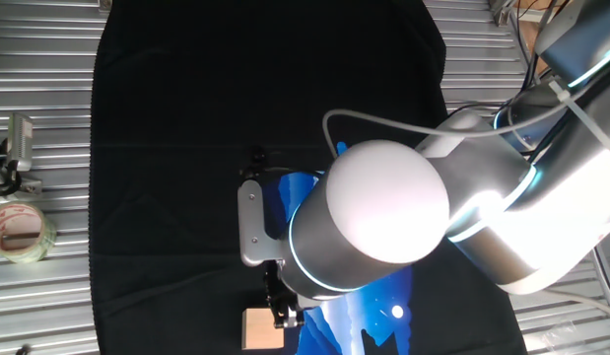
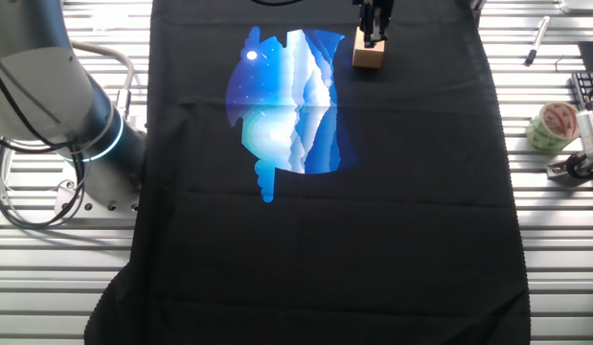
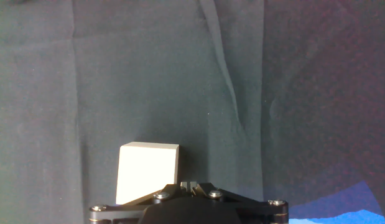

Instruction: Approach and touch the side of the small block

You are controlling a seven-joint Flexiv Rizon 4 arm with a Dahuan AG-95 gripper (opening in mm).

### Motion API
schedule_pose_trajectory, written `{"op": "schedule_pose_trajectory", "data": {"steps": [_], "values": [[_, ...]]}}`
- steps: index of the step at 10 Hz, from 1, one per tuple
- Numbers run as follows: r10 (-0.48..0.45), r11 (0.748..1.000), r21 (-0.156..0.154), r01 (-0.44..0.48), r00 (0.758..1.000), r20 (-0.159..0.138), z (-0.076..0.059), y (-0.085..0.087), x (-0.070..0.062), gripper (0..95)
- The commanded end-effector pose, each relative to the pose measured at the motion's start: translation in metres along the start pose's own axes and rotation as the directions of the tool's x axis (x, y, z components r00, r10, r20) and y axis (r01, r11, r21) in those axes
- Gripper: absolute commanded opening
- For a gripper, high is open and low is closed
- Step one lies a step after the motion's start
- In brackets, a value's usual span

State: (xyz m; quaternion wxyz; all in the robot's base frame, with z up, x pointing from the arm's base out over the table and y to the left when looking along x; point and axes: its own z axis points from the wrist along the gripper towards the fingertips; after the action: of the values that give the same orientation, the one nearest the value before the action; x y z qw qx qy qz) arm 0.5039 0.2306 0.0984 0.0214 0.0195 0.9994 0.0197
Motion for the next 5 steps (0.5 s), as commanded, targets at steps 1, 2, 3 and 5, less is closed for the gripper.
{"op": "schedule_pose_trajectory", "data": {"steps": [1, 2, 3, 5], "values": [[-0.007, 1.0, 0.013, 0.007, 1.0, -0.008, -0.0003, 0.0006, 0.0001, 0.0], [-0.013, 1.0, 0.011, 0.013, 1.0, -0.008, -0.0008, 0.0008, 0.0001, 0.0], [-0.018, 1.0, 0.01, 0.018, 1.0, -0.008, -0.0024, 0.0014, 0.0004, 0.0], [-0.04, 0.999, 0.004, 0.04, 0.999, -0.01, -0.0044, 0.0023, 0.0007, 0.0]]}}
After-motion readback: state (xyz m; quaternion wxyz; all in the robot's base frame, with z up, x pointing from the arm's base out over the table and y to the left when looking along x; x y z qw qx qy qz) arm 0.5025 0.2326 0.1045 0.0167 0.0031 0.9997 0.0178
